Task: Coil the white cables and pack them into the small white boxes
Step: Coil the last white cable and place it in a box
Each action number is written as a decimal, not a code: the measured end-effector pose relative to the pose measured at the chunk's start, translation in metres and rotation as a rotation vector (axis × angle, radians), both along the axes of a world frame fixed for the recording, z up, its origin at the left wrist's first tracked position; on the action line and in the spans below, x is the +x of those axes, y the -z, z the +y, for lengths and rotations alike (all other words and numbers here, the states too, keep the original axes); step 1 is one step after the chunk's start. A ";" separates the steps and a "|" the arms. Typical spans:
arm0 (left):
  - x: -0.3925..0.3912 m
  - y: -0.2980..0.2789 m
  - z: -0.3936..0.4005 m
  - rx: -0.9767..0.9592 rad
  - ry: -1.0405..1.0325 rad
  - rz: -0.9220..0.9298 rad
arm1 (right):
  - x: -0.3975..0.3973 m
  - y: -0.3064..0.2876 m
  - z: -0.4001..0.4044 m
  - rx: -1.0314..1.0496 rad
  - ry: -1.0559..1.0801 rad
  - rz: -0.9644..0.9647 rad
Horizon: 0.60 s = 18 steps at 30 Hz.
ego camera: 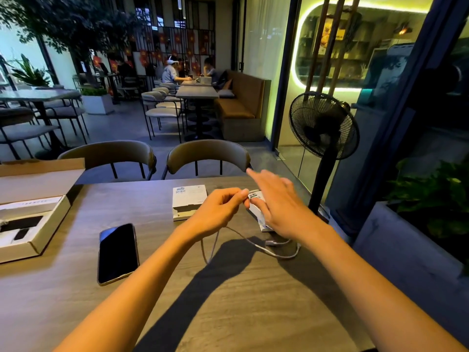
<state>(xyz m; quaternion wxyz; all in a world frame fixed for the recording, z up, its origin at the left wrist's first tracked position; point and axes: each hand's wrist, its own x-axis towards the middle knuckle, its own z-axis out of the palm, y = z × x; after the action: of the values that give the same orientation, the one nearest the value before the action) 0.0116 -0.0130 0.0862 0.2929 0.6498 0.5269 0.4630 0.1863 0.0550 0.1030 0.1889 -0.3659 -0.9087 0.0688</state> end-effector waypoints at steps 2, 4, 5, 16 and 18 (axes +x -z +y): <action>-0.001 -0.004 -0.003 -0.025 0.022 -0.066 | -0.001 -0.002 0.002 -0.062 -0.143 0.061; -0.006 -0.005 -0.006 -0.079 0.044 -0.080 | 0.002 -0.009 0.012 -0.039 -0.164 0.207; -0.009 -0.005 -0.007 -0.106 0.062 -0.078 | 0.004 -0.012 0.018 -0.006 -0.120 0.298; -0.017 -0.010 -0.006 -0.257 0.116 0.257 | 0.024 0.008 0.038 0.090 0.399 0.777; -0.023 -0.005 -0.007 -0.223 0.055 0.321 | 0.035 0.004 0.046 0.055 0.487 0.800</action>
<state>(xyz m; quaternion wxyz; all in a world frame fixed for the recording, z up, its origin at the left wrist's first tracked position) -0.0113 -0.0201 0.0908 0.2876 0.6930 0.5970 0.2840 0.2212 0.1013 0.0990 0.5446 -0.5080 -0.6538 0.1338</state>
